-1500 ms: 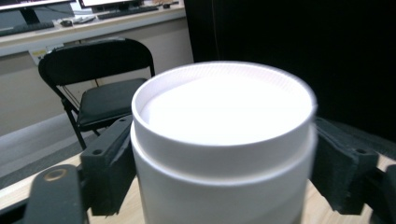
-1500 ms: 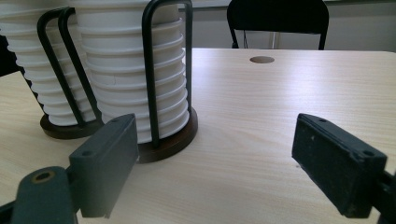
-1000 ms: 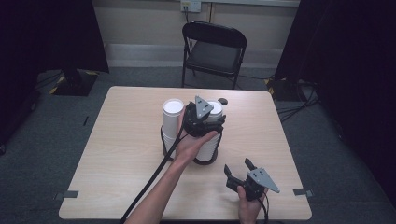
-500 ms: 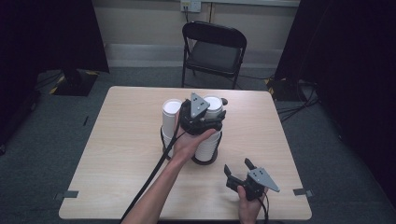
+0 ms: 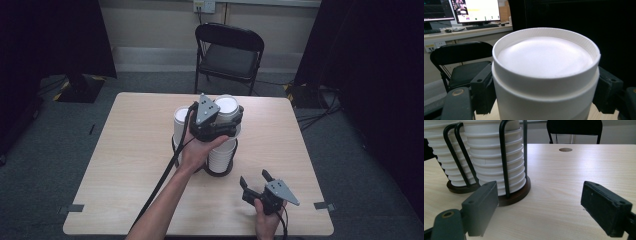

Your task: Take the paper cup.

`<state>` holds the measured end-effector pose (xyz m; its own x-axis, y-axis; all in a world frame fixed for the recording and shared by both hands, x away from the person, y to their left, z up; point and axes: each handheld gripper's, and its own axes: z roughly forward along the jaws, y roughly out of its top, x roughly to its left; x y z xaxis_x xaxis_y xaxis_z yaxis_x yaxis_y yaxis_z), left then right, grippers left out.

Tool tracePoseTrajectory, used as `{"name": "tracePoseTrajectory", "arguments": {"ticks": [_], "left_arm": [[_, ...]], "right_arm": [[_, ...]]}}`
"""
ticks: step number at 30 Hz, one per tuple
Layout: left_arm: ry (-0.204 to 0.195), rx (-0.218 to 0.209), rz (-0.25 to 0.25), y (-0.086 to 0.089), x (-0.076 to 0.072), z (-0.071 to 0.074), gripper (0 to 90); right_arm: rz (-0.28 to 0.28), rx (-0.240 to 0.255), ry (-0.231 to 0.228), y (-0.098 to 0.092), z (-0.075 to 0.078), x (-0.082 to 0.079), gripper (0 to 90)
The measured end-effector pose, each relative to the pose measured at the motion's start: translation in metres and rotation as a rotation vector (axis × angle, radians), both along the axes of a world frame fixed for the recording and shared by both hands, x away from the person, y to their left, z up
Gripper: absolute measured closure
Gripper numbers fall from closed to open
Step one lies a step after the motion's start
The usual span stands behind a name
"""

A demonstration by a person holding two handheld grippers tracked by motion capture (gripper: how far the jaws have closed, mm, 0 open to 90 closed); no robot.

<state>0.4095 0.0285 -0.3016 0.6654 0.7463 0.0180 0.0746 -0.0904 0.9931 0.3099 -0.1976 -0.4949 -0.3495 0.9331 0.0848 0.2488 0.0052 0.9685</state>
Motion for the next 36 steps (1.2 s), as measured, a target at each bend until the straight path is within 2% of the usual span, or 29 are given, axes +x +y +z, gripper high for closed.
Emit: {"name": "tracePoseTrajectory", "arguments": {"ticks": [6, 8, 10, 15, 17, 23, 24, 30, 36], "left_arm": [[0.001, -0.047, 0.011, 0.009, 0.000, 0.005, 21.4], [-0.004, -0.075, 0.018, 0.015, 0.000, 0.009, 21.4], [-0.014, -0.086, 0.012, 0.017, -0.001, 0.011, 21.5], [-0.021, -0.089, 0.003, 0.021, -0.002, 0.013, 21.5], [-0.019, -0.098, -0.024, 0.023, -0.003, 0.014, 21.5], [-0.028, -0.102, -0.010, 0.028, -0.009, 0.018, 21.5], [-0.031, -0.114, -0.018, 0.030, -0.011, 0.020, 21.5], [-0.053, -0.107, -0.011, 0.036, -0.020, 0.022, 21.5], [-0.043, -0.130, -0.020, 0.044, -0.028, 0.019, 21.5]], "right_arm": [[-0.001, 0.002, -0.003, 0.000, 0.000, 0.000, 13.8], [0.000, 0.001, -0.003, 0.000, 0.000, 0.000, 13.8], [0.000, 0.001, -0.003, 0.000, 0.000, 0.000, 13.8], [-0.001, 0.003, -0.004, 0.000, 0.000, 0.000, 13.8], [0.000, 0.002, -0.003, 0.000, 0.000, 0.000, 13.8], [-0.001, 0.002, -0.004, 0.000, 0.000, 0.000, 13.8], [-0.002, 0.001, -0.004, 0.000, 0.000, 0.000, 13.9], [-0.004, 0.000, -0.004, 0.000, 0.000, 0.000, 13.9], [-0.004, -0.001, -0.002, 0.000, 0.000, 0.000, 14.0]]}}
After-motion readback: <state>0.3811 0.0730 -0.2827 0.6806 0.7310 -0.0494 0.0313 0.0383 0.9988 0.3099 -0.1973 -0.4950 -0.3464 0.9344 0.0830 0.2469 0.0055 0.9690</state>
